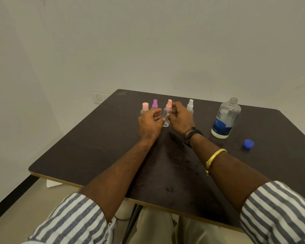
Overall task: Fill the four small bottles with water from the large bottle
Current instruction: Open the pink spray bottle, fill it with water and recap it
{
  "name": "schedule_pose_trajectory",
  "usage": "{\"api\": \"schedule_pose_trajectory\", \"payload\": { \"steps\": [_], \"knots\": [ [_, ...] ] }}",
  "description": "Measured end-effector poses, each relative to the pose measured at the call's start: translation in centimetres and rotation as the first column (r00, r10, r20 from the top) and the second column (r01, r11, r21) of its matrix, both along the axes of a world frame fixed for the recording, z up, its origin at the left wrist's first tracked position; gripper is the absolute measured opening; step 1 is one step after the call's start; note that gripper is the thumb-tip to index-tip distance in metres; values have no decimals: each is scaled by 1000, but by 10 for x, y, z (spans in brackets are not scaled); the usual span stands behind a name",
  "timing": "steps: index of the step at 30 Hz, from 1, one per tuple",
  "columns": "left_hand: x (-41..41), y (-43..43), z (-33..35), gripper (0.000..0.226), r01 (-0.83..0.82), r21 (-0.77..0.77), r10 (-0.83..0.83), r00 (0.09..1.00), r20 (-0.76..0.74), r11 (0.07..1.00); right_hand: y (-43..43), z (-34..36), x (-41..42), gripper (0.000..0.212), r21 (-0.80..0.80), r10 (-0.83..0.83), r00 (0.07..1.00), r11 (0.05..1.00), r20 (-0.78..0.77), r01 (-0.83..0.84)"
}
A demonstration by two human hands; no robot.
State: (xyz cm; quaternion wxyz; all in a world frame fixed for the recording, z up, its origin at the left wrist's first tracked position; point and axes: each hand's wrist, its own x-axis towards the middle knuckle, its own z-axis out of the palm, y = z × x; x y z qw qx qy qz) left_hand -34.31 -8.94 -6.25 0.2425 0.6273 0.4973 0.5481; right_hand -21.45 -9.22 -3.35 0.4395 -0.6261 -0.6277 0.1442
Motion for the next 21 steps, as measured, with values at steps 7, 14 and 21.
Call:
{"api": "schedule_pose_trajectory", "payload": {
  "steps": [7,14,21],
  "knots": [
    [17,-6,0,64,87,-14,-87,996,-10,996,-29,2,15,30,52,14,1000,999,12,-15],
    [39,-14,-5,38,148,-64,-148,989,5,987,-48,0,34,32,64,-43,998,997,38,40],
    [61,-24,0,36,171,-36,-174,981,-91,985,-49,9,57,35,168,-171,984,970,-53,177]
  ]
}}
